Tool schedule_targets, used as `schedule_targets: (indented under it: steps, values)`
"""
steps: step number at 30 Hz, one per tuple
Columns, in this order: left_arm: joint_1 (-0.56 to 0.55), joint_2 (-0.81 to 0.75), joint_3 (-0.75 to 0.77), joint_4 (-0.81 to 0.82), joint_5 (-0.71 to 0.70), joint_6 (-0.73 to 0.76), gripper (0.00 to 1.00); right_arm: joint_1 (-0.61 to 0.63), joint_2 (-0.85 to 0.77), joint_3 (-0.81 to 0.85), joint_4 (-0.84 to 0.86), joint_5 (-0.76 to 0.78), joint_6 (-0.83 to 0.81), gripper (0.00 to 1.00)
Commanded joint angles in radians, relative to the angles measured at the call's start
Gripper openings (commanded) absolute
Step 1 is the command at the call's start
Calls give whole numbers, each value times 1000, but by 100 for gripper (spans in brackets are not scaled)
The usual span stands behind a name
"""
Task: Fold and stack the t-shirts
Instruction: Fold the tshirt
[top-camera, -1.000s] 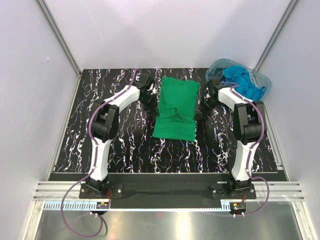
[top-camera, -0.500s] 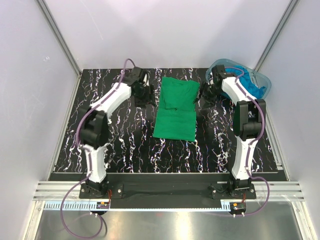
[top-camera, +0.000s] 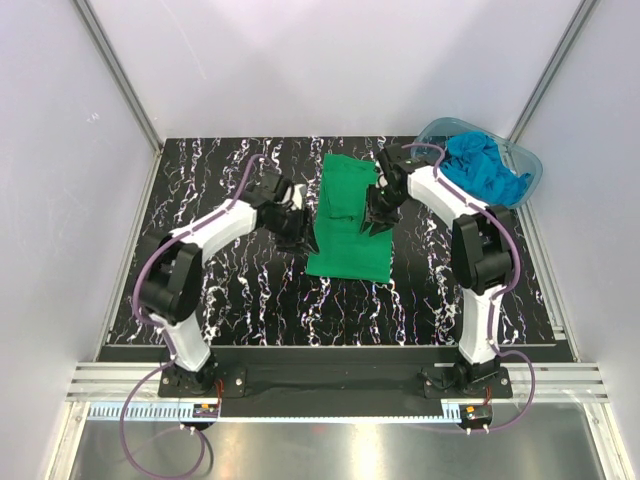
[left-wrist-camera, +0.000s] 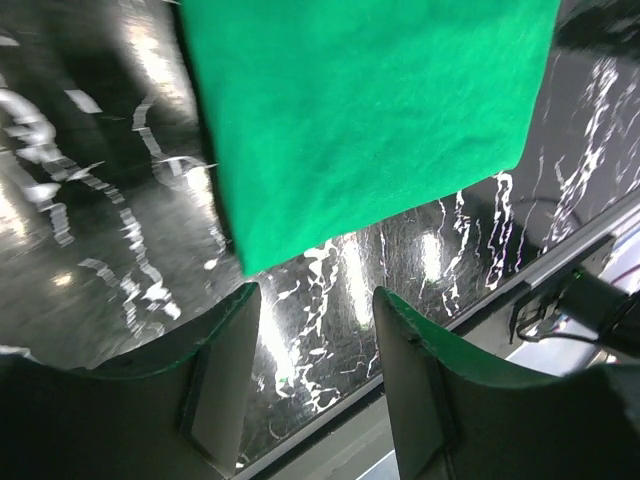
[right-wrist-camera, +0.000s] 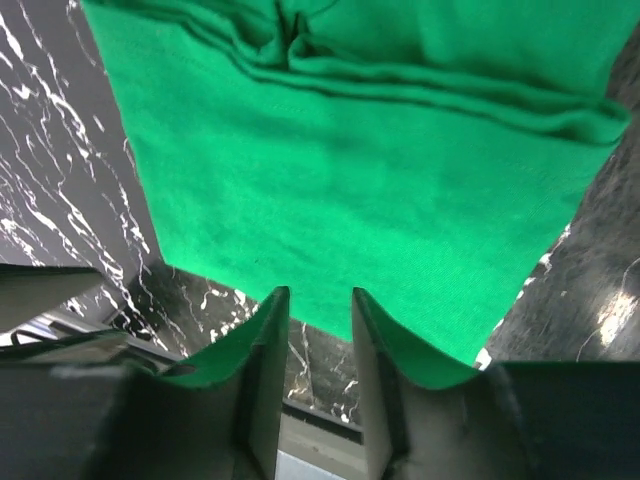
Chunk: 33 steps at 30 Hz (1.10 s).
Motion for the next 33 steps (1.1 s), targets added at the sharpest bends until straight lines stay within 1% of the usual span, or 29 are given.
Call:
schedule_targets:
  steps: [1,2,3,4,5,8,10,14,20,26,28,31,32,33]
  values:
    - [-30,16,33,73,51,13,52,-22,-44,-39,48,-34,17,34]
    - [-33,18,21,100,60,10,51,-24,-64,-79,57,-101,9,31]
    - [-33,18,9,123,98,-4,49,-22,-72,-102,74,-144,3,26]
    - [-33,21,0,143,117,-13,46,-24,-84,-166,91,-183,-2,17]
    - [-33,35,-13,165,129,-19,45,-24,-117,-205,110,-233,1,12]
    - [-33,71,-28,165,145,-35,41,-25,-182,-347,168,-226,6,3]
    - [-33,79,-42,173,134,-44,40,-33,-208,-440,189,-223,10,2]
    - [-31,107,-74,157,78,-38,40,-59,-245,-561,267,-200,17,1]
    - [-19,164,-125,121,-7,-16,38,-117,-233,-616,271,-165,-9,0]
    - [-13,127,-186,108,-35,14,38,-156,-245,-637,242,-163,-37,0]
    - [-14,95,-195,96,-30,27,42,-159,-259,-642,223,-160,-46,2]
    - [-17,1,-215,78,-28,25,48,-160,-317,-654,185,-153,-54,4]
    - [-17,-51,-223,67,-30,21,54,-165,-349,-657,171,-153,-54,9]
    - [-17,-72,-223,58,-27,8,56,-167,-365,-662,165,-153,-54,16]
